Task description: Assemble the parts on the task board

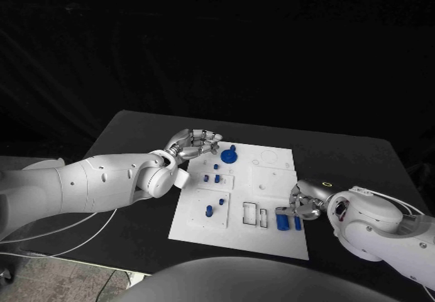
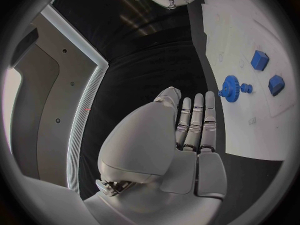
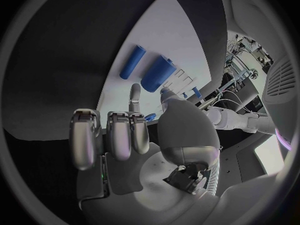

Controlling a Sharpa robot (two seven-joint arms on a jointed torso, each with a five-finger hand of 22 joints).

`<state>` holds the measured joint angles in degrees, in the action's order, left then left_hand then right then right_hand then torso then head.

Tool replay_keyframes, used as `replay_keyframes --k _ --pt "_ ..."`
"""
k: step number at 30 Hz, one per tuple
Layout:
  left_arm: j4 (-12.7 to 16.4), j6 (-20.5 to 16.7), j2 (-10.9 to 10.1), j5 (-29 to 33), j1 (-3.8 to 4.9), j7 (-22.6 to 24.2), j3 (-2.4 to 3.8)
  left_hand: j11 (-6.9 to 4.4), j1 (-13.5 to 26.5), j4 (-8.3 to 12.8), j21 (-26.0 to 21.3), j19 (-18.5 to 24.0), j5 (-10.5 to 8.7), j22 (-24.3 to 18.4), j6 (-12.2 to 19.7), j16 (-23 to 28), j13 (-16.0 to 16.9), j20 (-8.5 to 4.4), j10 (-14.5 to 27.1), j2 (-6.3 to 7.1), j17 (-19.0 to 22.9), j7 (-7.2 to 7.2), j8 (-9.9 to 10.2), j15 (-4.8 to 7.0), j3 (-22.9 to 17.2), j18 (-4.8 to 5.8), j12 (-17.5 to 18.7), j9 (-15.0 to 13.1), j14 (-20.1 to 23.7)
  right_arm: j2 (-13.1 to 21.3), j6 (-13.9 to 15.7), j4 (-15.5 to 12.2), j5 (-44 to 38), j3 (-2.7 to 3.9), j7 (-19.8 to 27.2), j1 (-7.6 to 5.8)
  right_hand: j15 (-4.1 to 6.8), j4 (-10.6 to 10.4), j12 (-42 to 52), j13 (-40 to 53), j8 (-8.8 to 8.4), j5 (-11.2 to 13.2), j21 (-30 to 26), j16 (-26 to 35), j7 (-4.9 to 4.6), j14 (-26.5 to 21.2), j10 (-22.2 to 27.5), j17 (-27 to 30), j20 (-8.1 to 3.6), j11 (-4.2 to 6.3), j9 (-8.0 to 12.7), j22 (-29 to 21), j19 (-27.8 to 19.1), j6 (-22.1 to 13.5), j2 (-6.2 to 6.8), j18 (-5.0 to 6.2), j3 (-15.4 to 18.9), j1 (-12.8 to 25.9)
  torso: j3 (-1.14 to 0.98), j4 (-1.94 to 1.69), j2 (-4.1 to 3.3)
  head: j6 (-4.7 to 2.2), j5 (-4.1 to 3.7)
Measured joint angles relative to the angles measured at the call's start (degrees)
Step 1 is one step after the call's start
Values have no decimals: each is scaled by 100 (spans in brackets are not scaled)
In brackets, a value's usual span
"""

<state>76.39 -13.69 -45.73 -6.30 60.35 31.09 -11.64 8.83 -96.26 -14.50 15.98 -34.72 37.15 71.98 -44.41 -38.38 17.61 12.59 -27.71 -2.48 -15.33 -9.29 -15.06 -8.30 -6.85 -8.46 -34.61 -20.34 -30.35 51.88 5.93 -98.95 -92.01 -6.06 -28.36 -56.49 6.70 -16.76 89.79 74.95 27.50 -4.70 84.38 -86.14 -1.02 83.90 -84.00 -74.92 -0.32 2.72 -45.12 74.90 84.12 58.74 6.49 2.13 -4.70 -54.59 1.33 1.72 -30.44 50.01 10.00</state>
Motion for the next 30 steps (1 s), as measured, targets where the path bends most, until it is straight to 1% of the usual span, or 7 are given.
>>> replay_keyframes --k 10,16,19,23,28,29,30 --pt "-2 24 -3 1 -14 -26 0 0 0 0 0 0 0 7 6 0 -4 0 0 0 5 -6 0 0 0 0 0 0 0 -129 -68 23 -35 -1 -63 75 28 0 0 -1 0 126 26 0 21 13 0 1 -20 0 -220 2 -21 21 114 0 0 114 -2 -2 -1 0 1" --pt "-2 35 3 1 -19 -41 -1 0 0 0 0 0 0 10 21 0 -7 0 0 0 5 -21 0 0 0 0 0 -1 0 -210 -119 86 -41 0 -68 123 28 25 0 -1 18 55 26 0 53 13 -4 1 -20 36 -377 4 -21 -11 85 0 -75 -11 -1 -3 0 0 -4" --pt "-2 40 5 1 -22 -47 -1 0 0 0 0 0 0 9 21 0 -7 0 0 0 5 -21 0 0 0 0 0 -1 0 -254 -218 143 -48 1 -80 152 28 30 0 -1 -118 -199 26 0 20 13 1 1 -20 41 -431 4 -21 -113 119 0 -80 -120 1 -6 4 0 -2" --pt "-3 47 5 1 -24 -54 -1 0 0 0 0 13 0 15 21 0 -12 13 0 0 9 -21 0 0 0 0 0 6 0 -299 -401 195 -84 10 -112 180 28 32 0 -1 -259 -689 -8 0 -13 13 1 2 -20 41 -508 4 -21 -175 126 0 -81 -252 1 -6 7 0 12" --pt "-5 57 3 1 -28 -62 -1 0 0 0 0 20 0 18 21 0 -12 20 0 0 11 -21 0 0 0 0 0 7 0 -351 -575 210 -141 41 -142 173 28 121 0 -2 -451 -1689 -51 32 -40 13 1 2 -20 41 -541 4 -21 -185 108 0 -186 -457 1 -6 8 0 19" --pt "-5 58 3 1 -28 -62 -1 0 0 0 0 20 0 18 21 0 -12 21 0 0 11 -21 0 0 0 0 0 6 0 -353 -582 210 -141 42 -142 172 28 131 -1 -2 -460 -1754 -52 33 -40 12 1 1 -20 41 -542 4 -21 -186 112 0 -198 -467 1 -6 8 0 19" --pt "-5 60 4 1 -29 -64 -1 0 0 0 0 20 0 18 21 0 -12 20 0 0 11 -21 0 0 0 0 0 6 0 -359 -600 212 -142 45 -142 170 28 155 -1 -2 -497 -1962 -51 33 -33 13 1 -1 -20 41 -572 3 -21 -195 107 1 -237 -491 1 -6 8 0 20"
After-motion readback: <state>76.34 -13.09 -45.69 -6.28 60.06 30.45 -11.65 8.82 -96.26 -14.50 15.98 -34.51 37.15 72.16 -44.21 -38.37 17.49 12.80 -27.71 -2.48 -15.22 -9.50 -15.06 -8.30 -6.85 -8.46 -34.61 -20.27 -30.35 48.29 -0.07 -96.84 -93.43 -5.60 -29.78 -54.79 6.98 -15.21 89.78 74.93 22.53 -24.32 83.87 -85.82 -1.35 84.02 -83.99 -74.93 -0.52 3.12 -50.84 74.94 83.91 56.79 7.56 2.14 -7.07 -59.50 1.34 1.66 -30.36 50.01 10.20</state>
